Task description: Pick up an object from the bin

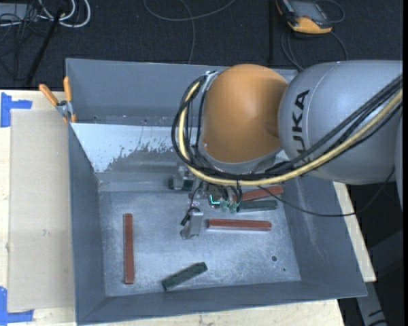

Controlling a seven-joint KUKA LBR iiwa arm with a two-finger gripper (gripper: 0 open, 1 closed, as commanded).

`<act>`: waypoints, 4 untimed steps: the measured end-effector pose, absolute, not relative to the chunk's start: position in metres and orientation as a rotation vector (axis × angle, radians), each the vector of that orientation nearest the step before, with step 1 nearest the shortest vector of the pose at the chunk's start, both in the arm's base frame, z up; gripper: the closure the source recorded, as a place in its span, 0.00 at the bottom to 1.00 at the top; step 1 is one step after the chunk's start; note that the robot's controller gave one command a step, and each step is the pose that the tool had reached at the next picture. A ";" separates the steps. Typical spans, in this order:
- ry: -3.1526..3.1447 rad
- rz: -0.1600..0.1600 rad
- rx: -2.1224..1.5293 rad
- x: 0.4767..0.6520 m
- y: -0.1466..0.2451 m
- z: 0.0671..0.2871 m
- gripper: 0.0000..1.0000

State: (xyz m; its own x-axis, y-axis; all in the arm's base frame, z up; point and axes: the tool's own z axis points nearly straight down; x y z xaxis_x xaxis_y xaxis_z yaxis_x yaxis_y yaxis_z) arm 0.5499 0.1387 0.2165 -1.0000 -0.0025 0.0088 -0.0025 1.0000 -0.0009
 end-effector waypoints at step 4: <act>-3.155 -0.004 0.139 0.477 0.125 0.072 0.00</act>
Offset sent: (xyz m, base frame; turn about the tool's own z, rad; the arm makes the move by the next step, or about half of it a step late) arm -0.0316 -0.0502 -0.0825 0.1181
